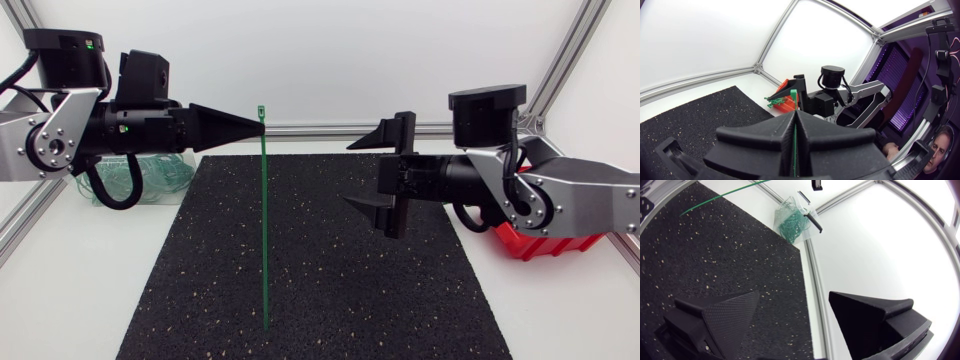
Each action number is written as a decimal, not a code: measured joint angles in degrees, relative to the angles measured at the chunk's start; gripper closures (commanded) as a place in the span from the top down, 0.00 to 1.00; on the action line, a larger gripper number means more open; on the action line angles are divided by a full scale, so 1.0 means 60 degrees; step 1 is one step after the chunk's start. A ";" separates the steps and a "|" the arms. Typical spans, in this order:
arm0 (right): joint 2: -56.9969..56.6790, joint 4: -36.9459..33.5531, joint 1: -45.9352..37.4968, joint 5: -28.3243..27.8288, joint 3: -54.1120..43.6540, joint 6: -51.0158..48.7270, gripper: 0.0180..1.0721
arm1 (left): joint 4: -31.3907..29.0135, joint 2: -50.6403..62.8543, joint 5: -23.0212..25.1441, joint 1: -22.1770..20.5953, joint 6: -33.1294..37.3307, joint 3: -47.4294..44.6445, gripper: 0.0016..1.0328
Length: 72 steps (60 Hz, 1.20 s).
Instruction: Take a green cable tie from the red box, thread the tail through the head to close it, then place it in the transparent bin on the left.
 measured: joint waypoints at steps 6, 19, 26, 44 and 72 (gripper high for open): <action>-0.0182 0.0994 0.0415 0.0477 -0.0251 -0.0805 0.97 | -0.0197 0.0084 0.0219 0.0226 0.0004 0.0168 0.03; -0.0536 0.2914 0.1315 0.0637 -0.0783 -0.2594 0.97 | -0.1792 0.0659 0.1169 0.0503 0.0004 0.0798 0.03; -0.0528 0.3643 0.1712 0.0637 -0.1002 -0.3493 0.97 | -0.2404 0.1213 0.1679 0.0772 0.0000 0.1246 0.03; -0.0036 0.4390 0.2754 0.0820 -0.1271 -0.5136 0.97 | -0.3322 0.2320 0.2696 0.1155 -0.0007 0.2069 0.03; 0.1096 0.4987 0.3767 0.0335 -0.1501 -0.5905 0.88 | -0.3719 0.3238 0.2929 0.1166 -0.0011 0.2656 0.03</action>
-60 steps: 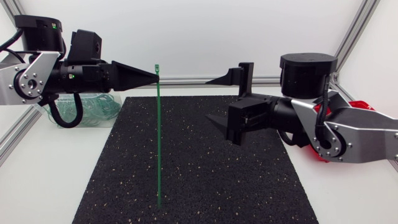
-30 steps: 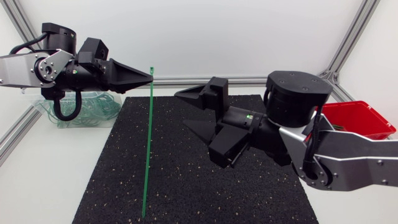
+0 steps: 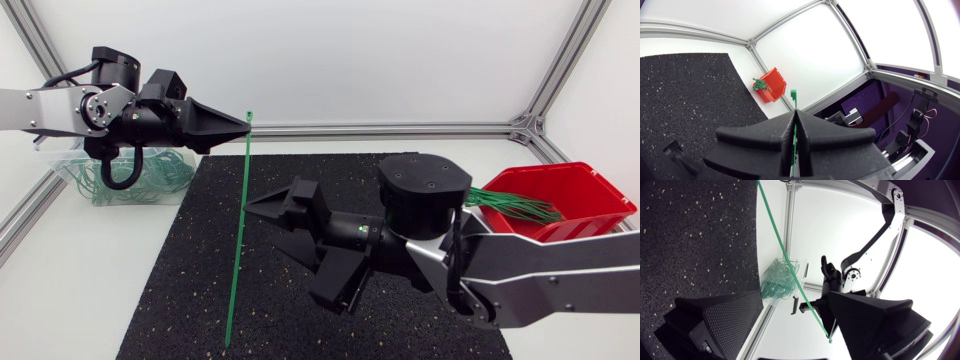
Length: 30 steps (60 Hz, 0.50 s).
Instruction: Take a green cable tie from the red box, thread the tail through the head to close it, then place it in the transparent bin on the left.
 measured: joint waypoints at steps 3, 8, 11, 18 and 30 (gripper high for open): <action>0.0055 -0.0004 0.0062 -0.0219 -0.0117 -0.0069 0.85 | -0.0004 0.0036 0.0004 0.0000 0.0000 0.0000 0.03; 0.0066 -0.0004 0.0204 -0.0386 -0.0306 -0.0095 0.85 | 0.0000 0.0153 0.0004 -0.0004 0.0000 0.0000 0.03; 0.0069 -0.0004 0.0313 -0.0463 -0.0390 -0.0109 0.80 | -0.0004 0.0255 0.0000 -0.0004 0.0000 0.0000 0.03; 0.0069 0.0004 0.0597 -0.0466 -0.0444 -0.0109 0.79 | -0.0025 0.0459 -0.0007 -0.0018 0.0000 0.0000 0.03; 0.0229 0.0044 0.1206 -0.0463 -0.0739 -0.0142 0.57 | -0.0025 0.0484 -0.0055 -0.0178 0.0000 0.0000 0.03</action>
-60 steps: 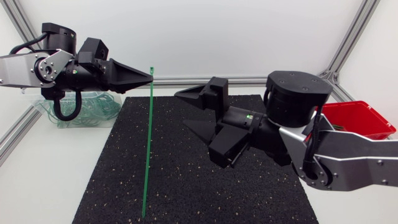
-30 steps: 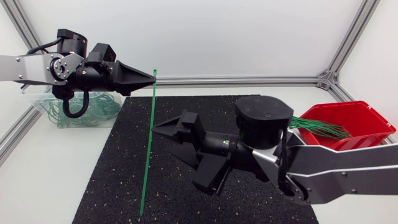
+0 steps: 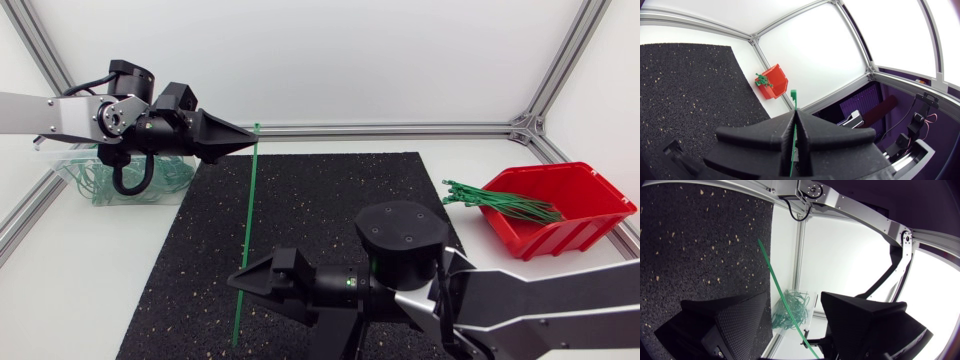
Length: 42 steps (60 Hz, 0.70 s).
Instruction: Take a green cable tie from the red box, thread the tail through the head to close it, then place it in the transparent bin on the left.
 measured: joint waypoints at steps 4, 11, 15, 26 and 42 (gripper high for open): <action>0.0080 0.0015 0.0131 0.0000 -0.0098 0.0000 0.42 | 0.0000 0.0004 -0.0025 -0.0077 0.0000 0.0000 0.03; 0.0335 0.0142 0.0248 0.0015 -0.0131 0.0000 0.33 | 0.0000 0.0004 -0.0091 -0.0135 0.0000 0.0000 0.03; 0.0477 0.0277 0.0244 0.0047 -0.0131 0.0000 0.31 | 0.0000 0.0004 -0.0146 -0.0142 0.0004 0.0000 0.03; 0.0550 0.0321 0.0244 0.0084 -0.0131 -0.0004 0.17 | -0.0004 0.0004 -0.0208 -0.0222 0.0004 -0.0018 0.03; 0.0550 0.0350 0.0244 0.0113 -0.0211 0.0000 0.06 | -0.0073 0.0000 -0.0240 -0.0339 0.0004 -0.0022 0.03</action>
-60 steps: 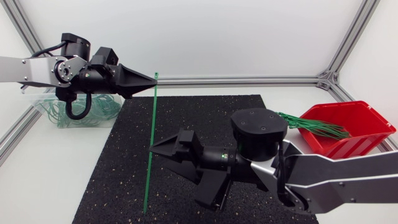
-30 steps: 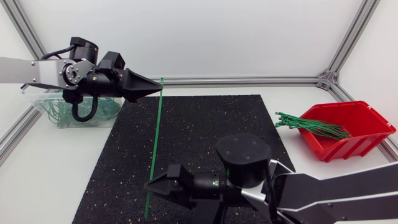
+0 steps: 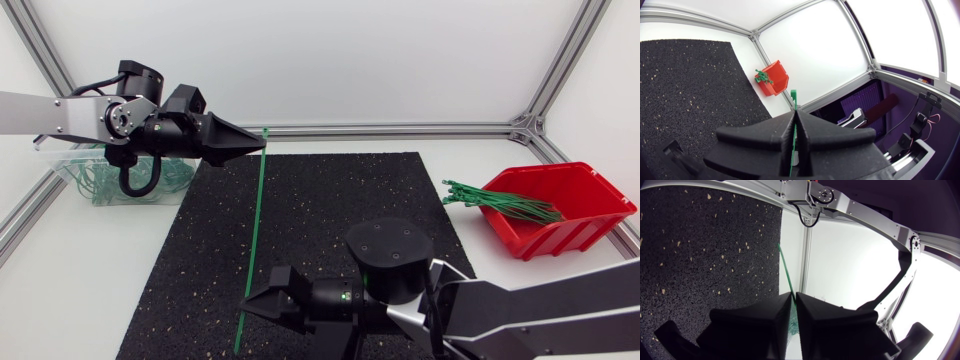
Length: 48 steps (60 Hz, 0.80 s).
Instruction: Take a green cable tie from the red box, thread the tail through the head to close it, then place it in the transparent bin on the left.
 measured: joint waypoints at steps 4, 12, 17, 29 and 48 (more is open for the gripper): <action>-0.0007 0.0000 -0.0007 -0.0051 -0.0091 0.0011 0.05 | 0.0000 -0.0011 -0.0040 -0.0040 0.0000 -0.0040 0.03; -0.0437 -0.0015 -0.0018 -0.0124 -0.0259 0.0743 0.05 | -0.0018 -0.0204 -0.0226 -0.0124 0.0000 -0.0193 0.03; -0.0827 -0.0004 -0.0018 -0.0084 -0.0259 0.1712 0.05 | -0.0029 -0.0521 -0.0321 -0.0142 0.0000 -0.0284 0.03; -0.1224 -0.0022 -0.0018 0.0208 -0.0259 0.4546 0.05 | -0.0029 -0.1461 -0.0506 -0.0230 0.0018 -0.0688 0.03; -0.2182 -0.1297 0.0073 0.0739 -0.0266 0.7963 0.05 | -0.0007 -0.3042 -0.1326 -0.0962 0.0270 -0.1778 0.03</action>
